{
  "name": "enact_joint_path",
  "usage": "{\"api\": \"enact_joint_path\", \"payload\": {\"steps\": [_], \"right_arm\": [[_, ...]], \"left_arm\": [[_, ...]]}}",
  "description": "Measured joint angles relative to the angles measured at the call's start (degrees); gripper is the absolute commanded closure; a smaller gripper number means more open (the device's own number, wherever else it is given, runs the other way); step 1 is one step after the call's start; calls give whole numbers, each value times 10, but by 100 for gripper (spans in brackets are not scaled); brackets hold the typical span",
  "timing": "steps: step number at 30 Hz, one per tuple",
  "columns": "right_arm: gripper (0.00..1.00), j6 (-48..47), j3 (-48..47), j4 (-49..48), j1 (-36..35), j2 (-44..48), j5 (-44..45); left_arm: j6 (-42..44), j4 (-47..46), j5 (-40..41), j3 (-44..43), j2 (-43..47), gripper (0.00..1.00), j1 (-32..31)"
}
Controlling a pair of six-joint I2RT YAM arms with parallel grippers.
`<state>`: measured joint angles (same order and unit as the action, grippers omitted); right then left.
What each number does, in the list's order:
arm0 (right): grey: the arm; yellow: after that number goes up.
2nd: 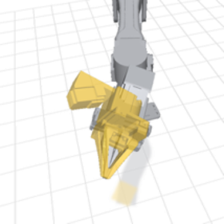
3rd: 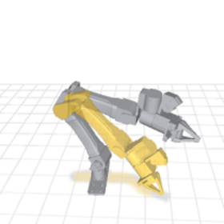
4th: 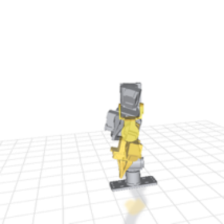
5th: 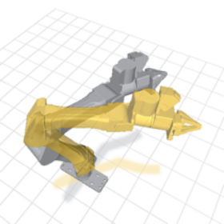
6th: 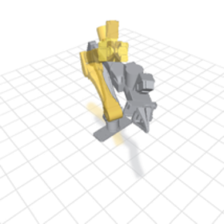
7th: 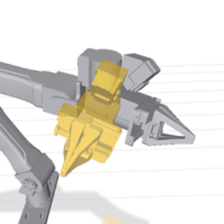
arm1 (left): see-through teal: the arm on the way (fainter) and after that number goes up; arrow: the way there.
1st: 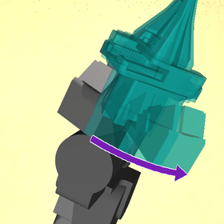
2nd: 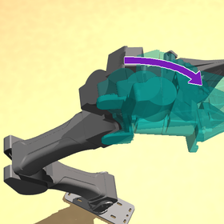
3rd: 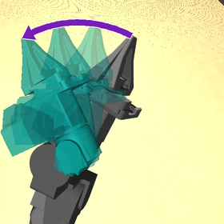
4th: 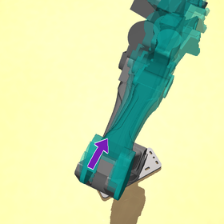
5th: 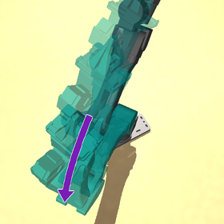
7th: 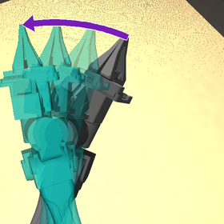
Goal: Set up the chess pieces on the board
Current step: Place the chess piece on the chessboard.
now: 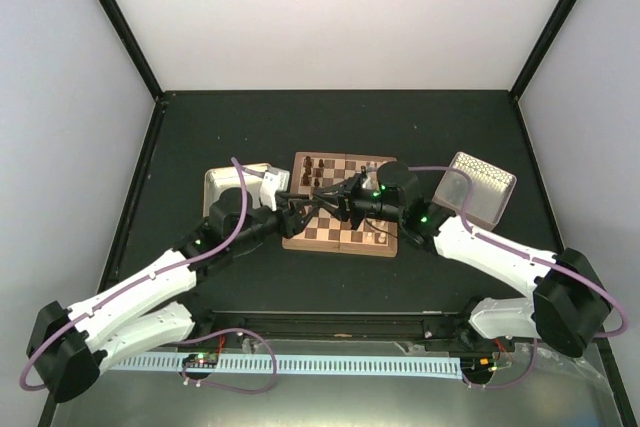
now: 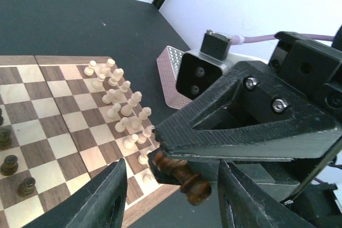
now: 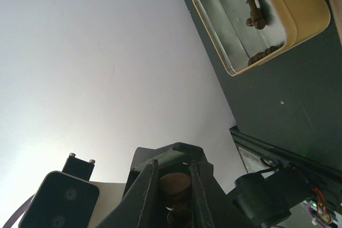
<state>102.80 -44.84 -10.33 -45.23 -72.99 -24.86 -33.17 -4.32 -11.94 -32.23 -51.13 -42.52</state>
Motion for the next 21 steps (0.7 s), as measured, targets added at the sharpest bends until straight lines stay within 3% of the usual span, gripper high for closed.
{"api": "enact_joint_path", "payload": {"steps": [5, 12, 16, 21], "right_arm": [[93, 11, 2, -15, 0, 0, -7], [90, 12, 5, -17, 7, 2, -5], [70, -2, 5, -17, 9, 4, 2], [47, -89, -5, 18, 10, 8, 11]], "left_arm": [[1, -9, -16, 0, -3, 63, -4], [1, -12, -11, -4, -11, 95, -6], [2, 5, 1, -16, -11, 98, -6], [7, 62, 12, -53, -15, 99, -7]]}}
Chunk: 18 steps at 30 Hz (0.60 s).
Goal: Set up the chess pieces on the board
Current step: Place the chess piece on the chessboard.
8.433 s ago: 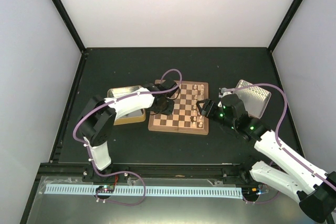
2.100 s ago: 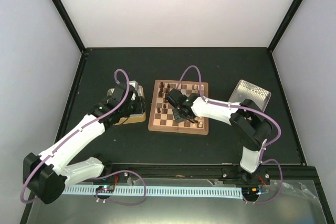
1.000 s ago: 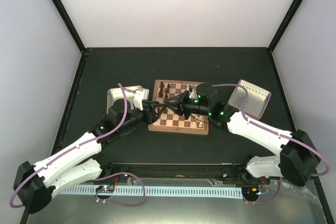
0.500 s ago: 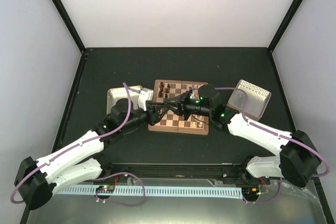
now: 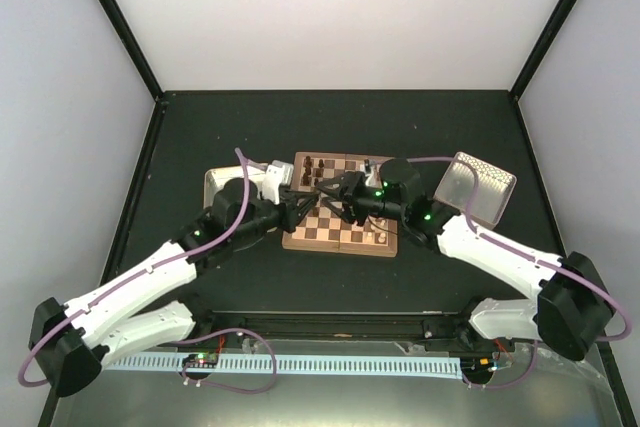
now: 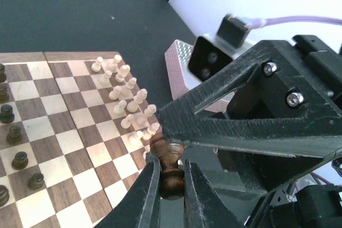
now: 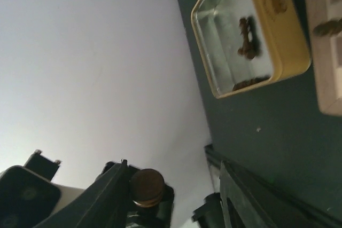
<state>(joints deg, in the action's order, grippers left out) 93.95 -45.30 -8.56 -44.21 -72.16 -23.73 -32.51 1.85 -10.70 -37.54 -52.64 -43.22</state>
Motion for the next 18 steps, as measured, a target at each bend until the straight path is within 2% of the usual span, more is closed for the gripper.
{"api": "enact_joint_path", "payload": {"steps": [3, 7, 14, 18], "right_arm": [[41, -74, -10, 52, 9, 16, 32], [39, -165, -11, 131, 24, 80, 111], [38, -289, -12, 241, 32, 154, 245], [38, -328, -1, 287, 32, 172, 295]], "left_arm": [[4, 71, 1, -50, -23, 99, 0], [11, 188, -2, -124, -75, 98, 0], [26, 398, -5, -230, -226, 97, 0], [35, 464, 13, -281, -323, 97, 0]]}}
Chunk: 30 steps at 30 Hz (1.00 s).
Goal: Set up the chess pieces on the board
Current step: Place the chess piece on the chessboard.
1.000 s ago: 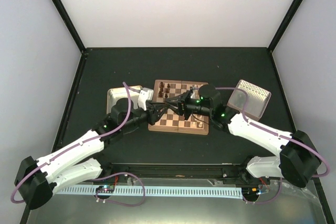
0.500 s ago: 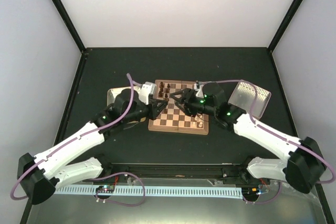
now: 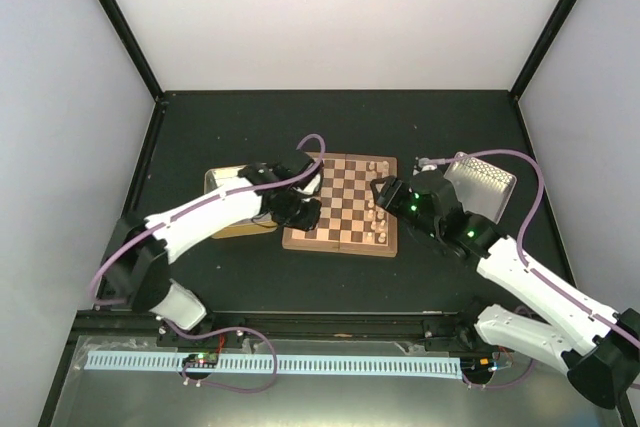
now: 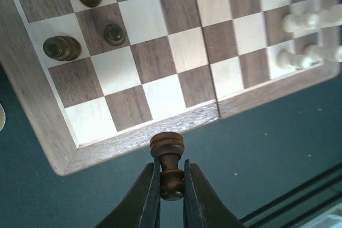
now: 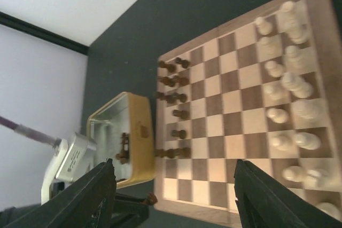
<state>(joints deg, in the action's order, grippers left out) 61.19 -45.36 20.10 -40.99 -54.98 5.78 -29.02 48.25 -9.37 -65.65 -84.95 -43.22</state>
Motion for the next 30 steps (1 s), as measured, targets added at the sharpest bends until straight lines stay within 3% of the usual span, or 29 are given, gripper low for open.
{"api": "enact_joint_path", "payload": {"steps": [13, 30], "right_arm": [[37, -49, 26, 35, 0, 14, 46], [37, -57, 39, 35, 0, 17, 47]], "left_arm": [[31, 91, 42, -140, -206, 94, 0], [43, 127, 68, -169, -247, 87, 9]]}}
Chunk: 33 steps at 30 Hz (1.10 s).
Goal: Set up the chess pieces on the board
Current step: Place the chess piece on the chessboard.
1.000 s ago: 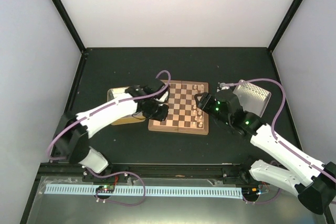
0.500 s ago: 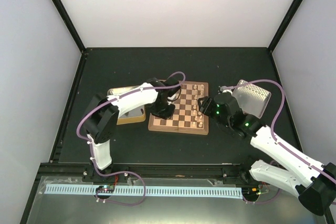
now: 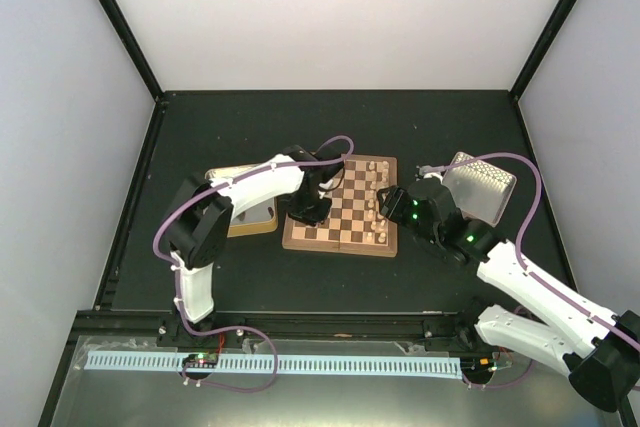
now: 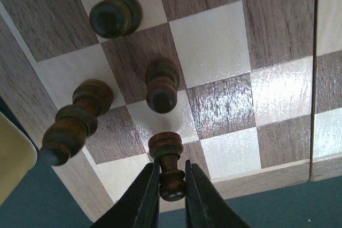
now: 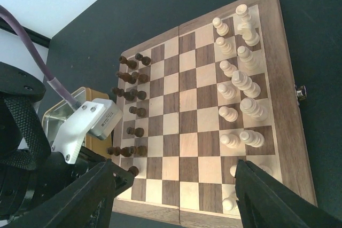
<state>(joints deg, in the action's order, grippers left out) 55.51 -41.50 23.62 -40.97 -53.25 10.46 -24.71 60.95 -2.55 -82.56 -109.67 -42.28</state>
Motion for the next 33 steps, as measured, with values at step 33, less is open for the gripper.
{"api": "enact_joint_path", "payload": {"steps": [33], "right_arm": [[32, -21, 24, 3, 2, 21, -17]], "left_arm": [[0, -14, -3, 17, 110, 49, 9]]}}
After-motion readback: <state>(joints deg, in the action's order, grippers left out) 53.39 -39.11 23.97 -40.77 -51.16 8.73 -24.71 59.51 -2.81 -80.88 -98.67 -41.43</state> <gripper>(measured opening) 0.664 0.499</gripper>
